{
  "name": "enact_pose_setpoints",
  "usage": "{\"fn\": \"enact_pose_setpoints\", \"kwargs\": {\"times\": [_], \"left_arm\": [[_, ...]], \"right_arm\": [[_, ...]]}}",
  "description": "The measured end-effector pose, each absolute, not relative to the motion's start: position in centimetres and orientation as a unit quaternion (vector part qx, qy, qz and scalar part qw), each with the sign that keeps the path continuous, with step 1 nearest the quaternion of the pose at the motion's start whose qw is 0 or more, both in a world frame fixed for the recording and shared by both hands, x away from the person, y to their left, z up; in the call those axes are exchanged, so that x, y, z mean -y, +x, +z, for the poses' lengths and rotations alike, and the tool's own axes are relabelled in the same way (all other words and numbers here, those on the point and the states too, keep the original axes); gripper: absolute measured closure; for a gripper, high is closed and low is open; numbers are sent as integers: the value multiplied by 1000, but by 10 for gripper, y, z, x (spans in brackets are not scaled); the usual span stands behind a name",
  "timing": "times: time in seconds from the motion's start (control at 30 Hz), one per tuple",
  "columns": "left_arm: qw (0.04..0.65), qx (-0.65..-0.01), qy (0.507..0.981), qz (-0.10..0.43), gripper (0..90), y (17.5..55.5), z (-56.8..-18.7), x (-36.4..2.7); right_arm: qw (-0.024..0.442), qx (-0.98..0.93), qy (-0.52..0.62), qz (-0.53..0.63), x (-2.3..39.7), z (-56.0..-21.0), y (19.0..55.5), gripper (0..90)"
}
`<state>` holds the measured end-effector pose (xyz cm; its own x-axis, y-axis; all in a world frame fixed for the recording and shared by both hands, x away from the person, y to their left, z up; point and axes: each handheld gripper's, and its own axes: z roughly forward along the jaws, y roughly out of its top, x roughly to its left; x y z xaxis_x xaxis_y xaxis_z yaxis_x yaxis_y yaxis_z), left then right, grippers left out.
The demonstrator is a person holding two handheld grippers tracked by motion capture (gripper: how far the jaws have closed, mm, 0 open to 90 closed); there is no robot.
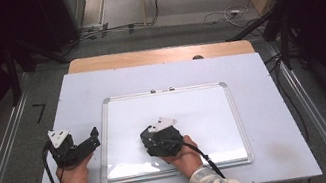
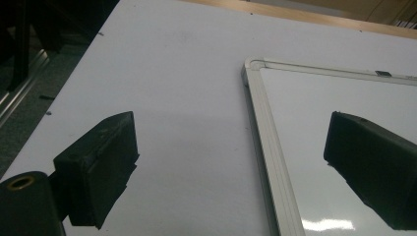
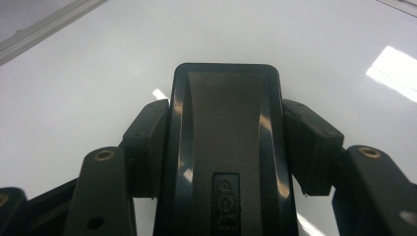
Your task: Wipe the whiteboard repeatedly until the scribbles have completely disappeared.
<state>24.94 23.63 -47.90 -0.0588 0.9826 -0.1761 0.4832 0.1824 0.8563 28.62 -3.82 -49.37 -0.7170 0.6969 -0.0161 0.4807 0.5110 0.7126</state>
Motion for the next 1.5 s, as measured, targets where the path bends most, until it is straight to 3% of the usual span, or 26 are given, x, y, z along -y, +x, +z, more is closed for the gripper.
{"fn": "enact_pose_setpoints", "kwargs": {"times": [0.57,1.13,1.5], "left_arm": [[401,-661,553,311,66,250,-480,-241],[399,-661,554,312,66,250,-481,-240],[397,-660,556,313,66,249,-481,-239]], "right_arm": [[129,-844,355,380,29,-490,290,377],[170,-806,408,393,110,-448,304,376],[186,-794,431,385,140,-448,307,375]]}}
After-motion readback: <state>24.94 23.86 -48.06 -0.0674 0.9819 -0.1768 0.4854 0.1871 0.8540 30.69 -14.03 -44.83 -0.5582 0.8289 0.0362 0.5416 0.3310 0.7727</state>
